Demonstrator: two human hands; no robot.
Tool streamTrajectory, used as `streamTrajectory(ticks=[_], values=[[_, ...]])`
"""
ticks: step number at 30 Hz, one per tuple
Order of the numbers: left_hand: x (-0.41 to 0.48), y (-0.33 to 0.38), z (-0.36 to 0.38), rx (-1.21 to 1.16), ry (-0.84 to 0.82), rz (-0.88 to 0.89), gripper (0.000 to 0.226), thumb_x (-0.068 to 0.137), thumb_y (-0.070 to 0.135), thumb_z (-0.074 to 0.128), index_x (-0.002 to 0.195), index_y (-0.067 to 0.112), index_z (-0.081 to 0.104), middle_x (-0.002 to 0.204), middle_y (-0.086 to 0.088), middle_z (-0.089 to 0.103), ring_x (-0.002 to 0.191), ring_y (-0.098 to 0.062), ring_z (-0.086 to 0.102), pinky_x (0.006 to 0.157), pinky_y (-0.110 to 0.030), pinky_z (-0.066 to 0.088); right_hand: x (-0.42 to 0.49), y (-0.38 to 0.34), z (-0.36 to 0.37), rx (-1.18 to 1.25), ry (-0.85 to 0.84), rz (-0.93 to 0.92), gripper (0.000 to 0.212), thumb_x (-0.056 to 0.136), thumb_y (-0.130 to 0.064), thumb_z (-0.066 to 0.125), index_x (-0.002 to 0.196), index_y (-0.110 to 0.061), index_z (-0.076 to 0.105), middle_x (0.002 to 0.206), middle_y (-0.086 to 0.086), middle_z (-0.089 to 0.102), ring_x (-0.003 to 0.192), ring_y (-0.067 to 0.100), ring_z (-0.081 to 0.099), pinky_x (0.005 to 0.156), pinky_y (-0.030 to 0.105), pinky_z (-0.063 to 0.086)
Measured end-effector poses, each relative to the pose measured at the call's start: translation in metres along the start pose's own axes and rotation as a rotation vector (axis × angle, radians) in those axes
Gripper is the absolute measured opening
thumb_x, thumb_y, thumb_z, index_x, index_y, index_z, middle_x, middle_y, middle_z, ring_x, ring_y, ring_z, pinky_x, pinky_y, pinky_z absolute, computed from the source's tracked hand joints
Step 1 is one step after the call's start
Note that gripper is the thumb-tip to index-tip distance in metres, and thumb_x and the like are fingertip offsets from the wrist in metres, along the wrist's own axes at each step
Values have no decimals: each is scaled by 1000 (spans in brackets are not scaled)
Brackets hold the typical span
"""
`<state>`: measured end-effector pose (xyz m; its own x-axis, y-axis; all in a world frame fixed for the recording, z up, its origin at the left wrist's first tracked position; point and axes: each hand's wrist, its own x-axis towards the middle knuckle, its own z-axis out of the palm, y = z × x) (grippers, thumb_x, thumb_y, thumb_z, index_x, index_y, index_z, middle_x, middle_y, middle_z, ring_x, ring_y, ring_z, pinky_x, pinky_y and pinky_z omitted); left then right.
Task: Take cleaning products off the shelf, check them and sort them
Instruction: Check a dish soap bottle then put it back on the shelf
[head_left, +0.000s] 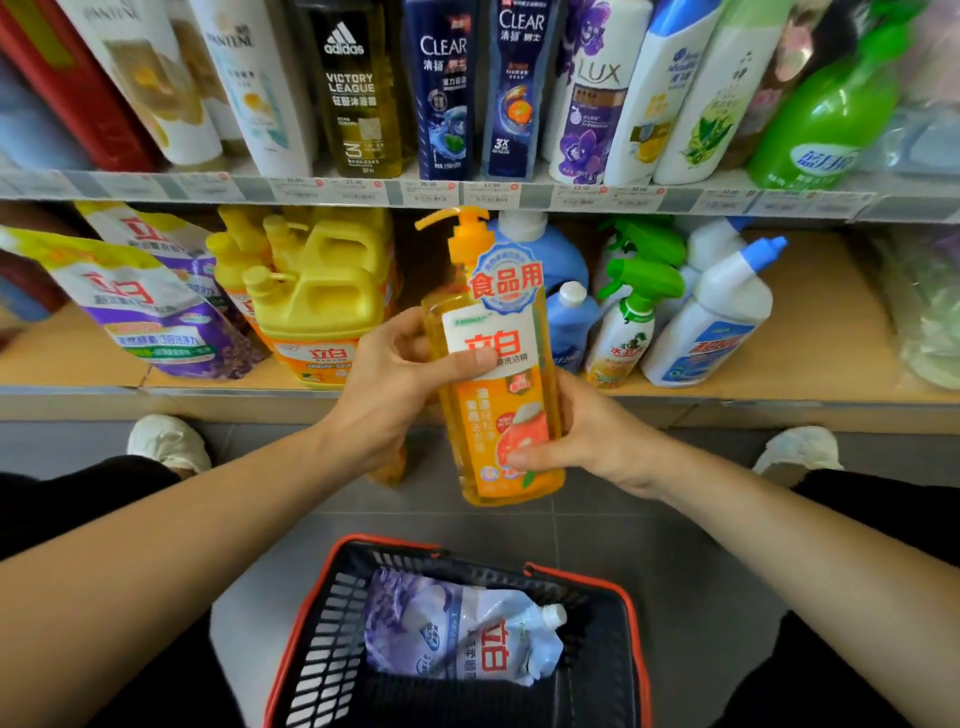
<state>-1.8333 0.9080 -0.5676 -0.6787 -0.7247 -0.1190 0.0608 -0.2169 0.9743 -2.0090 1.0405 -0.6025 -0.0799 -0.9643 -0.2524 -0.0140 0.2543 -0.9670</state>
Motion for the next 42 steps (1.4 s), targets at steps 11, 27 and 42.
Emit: streamTrajectory(ticks=[11, 27, 42], values=[[-7, 13, -12, 864, 265, 308, 56, 67, 68, 80, 53, 16, 63, 52, 5, 63, 53, -14, 60, 55, -37, 52, -10, -13, -9, -224, 349, -144, 61, 58, -27, 95, 112, -27, 68, 106, -7, 76, 97, 12, 73, 83, 39, 61], [-5, -5, -23, 1694, -428, 347, 94, 54, 80, 57, 139, 40, 46, 127, 14, 63, 107, -24, 66, 78, -41, 55, -20, -29, 19, -861, 240, -264, 70, 56, -60, 80, 120, -34, 68, 98, -15, 72, 92, 0, 61, 78, 26, 53], [-1, -23, -25, 650, -211, 170, 60, 62, 30, 92, 115, 21, 68, 103, 5, 77, 95, -12, 73, 85, -31, 58, -33, -49, -18, -671, 424, -388, 57, 89, -20, 74, 142, -17, 54, 141, -13, 49, 137, 1, 40, 113, 13, 31]])
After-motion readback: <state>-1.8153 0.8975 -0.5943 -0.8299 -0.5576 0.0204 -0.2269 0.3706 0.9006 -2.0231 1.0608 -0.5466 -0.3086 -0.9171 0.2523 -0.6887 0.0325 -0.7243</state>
